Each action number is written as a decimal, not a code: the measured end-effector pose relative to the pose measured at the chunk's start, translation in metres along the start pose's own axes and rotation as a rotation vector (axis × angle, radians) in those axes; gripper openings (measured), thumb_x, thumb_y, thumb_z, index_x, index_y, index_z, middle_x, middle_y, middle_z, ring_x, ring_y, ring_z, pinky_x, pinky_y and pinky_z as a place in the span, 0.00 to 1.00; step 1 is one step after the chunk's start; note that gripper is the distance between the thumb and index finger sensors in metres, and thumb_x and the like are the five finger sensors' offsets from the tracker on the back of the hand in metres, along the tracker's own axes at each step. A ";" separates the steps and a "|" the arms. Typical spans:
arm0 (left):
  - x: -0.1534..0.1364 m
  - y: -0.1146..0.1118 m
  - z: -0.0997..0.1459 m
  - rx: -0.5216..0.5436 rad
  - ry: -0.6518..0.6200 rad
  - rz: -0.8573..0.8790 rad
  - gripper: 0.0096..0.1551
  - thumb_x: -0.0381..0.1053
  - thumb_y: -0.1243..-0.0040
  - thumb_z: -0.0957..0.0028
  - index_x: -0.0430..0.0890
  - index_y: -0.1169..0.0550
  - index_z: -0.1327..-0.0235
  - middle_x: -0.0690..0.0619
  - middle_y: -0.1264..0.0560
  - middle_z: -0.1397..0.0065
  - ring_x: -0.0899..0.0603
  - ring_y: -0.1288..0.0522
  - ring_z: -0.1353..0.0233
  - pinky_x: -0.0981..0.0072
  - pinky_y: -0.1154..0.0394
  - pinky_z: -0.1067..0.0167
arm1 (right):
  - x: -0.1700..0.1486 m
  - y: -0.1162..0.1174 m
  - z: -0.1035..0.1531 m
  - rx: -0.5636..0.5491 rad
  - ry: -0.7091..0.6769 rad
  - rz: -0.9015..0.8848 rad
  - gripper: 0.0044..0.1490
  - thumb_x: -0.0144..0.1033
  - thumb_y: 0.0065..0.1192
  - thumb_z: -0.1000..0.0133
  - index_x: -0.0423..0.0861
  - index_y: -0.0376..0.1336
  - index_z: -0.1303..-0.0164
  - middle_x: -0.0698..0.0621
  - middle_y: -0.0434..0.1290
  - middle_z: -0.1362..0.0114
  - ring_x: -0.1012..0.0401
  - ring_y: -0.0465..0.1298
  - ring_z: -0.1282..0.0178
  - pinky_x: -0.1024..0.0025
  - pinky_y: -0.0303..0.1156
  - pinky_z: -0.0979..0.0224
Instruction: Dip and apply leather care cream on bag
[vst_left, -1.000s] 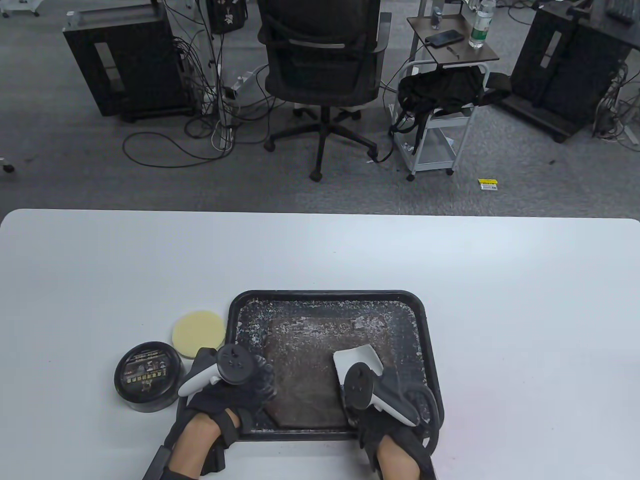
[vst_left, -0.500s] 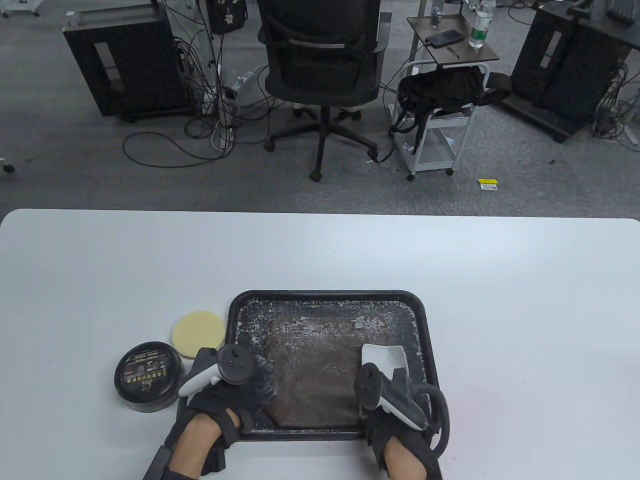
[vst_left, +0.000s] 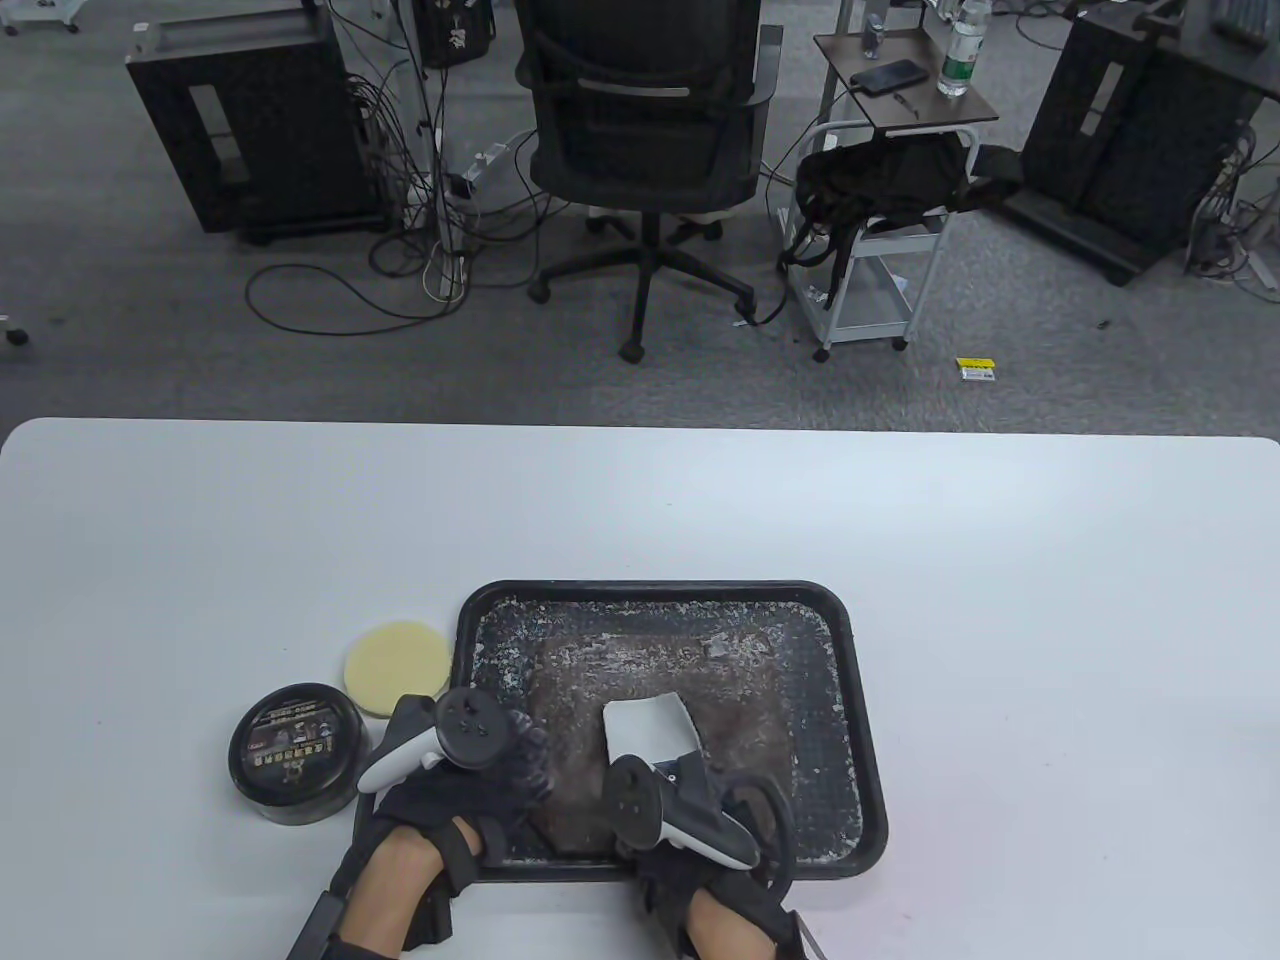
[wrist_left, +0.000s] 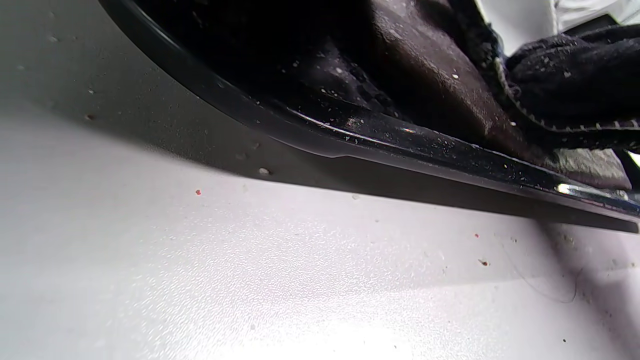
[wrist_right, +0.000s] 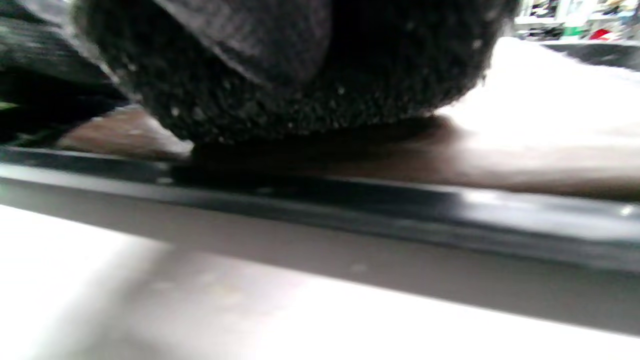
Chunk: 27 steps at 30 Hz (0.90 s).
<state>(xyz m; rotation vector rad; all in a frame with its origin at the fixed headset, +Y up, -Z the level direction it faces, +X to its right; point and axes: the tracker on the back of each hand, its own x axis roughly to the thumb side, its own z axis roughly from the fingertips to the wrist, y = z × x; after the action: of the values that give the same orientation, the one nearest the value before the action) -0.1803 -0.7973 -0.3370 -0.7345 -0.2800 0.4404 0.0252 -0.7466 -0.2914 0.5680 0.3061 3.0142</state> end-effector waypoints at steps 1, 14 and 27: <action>0.000 0.000 0.000 0.002 -0.001 0.000 0.35 0.68 0.67 0.38 0.61 0.54 0.19 0.60 0.66 0.15 0.47 0.72 0.15 0.46 0.82 0.29 | 0.004 0.001 0.000 0.002 -0.016 -0.006 0.32 0.23 0.64 0.59 0.52 0.73 0.43 0.45 0.70 0.29 0.44 0.70 0.28 0.45 0.64 0.27; -0.002 0.001 0.000 0.011 -0.011 0.017 0.36 0.70 0.67 0.39 0.60 0.53 0.20 0.61 0.66 0.14 0.47 0.71 0.14 0.46 0.82 0.29 | 0.035 0.005 -0.002 0.068 -0.177 -0.113 0.32 0.23 0.63 0.59 0.53 0.72 0.42 0.48 0.69 0.28 0.44 0.67 0.27 0.44 0.62 0.26; -0.003 0.001 0.000 0.018 -0.011 0.012 0.36 0.70 0.67 0.39 0.61 0.53 0.19 0.61 0.65 0.14 0.47 0.71 0.14 0.46 0.82 0.29 | -0.002 -0.001 0.004 0.183 -0.023 -0.106 0.31 0.21 0.63 0.58 0.57 0.75 0.47 0.56 0.70 0.28 0.52 0.65 0.24 0.45 0.58 0.24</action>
<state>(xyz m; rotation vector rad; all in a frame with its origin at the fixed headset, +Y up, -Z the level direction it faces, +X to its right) -0.1829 -0.7982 -0.3376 -0.7163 -0.2814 0.4577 0.0284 -0.7448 -0.2891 0.5783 0.5957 2.8939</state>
